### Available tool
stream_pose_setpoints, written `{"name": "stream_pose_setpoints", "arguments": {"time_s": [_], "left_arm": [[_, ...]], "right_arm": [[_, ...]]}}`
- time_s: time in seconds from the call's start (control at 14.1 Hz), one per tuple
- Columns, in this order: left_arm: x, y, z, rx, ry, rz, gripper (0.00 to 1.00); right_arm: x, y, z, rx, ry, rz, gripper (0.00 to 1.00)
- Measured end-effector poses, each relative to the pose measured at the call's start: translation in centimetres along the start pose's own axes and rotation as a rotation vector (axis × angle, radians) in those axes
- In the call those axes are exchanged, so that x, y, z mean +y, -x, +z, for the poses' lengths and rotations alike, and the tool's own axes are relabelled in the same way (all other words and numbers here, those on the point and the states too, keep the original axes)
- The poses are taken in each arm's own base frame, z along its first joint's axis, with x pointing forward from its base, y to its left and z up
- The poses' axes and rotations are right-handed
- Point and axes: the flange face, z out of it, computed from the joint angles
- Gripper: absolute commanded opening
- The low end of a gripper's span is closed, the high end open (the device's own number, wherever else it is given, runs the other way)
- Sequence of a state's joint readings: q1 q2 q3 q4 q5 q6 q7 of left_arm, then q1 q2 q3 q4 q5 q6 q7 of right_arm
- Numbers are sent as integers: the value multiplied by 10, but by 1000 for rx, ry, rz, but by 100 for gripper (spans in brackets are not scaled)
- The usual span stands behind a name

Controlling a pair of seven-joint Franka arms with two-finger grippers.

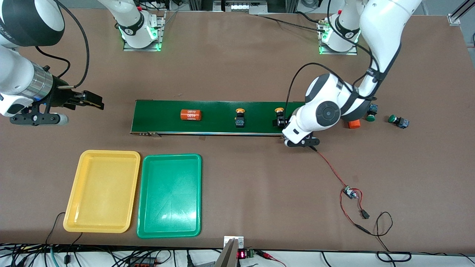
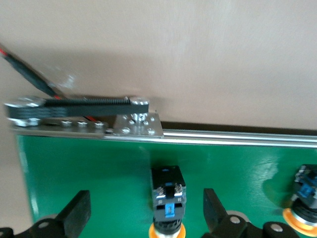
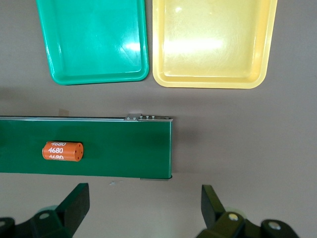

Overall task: Sort buttons by color to trays
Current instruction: 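Grasp the second orange battery with the left gripper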

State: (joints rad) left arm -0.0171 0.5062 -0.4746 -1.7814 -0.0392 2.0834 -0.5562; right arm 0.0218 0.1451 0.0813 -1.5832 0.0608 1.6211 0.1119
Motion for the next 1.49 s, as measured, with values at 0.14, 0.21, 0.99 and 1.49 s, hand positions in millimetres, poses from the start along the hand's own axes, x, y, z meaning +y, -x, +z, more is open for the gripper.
{"name": "stream_pose_setpoints", "arguments": {"time_s": [0.14, 0.21, 0.99, 1.49], "left_arm": [[-16, -5, -37, 23, -12, -22, 100], [-34, -12, -52, 39, -25, -26, 100], [-264, -37, 16, -271, -247, 56, 100], [-279, -22, 84, -203, -253, 124, 84]], "right_arm": [[0, 0, 0, 0, 0, 0, 100], [1, 0, 0, 0, 0, 2, 100], [12, 25, 1, 21, -34, 13, 100], [-81, 81, 70, 95, -20, 35, 100]]}}
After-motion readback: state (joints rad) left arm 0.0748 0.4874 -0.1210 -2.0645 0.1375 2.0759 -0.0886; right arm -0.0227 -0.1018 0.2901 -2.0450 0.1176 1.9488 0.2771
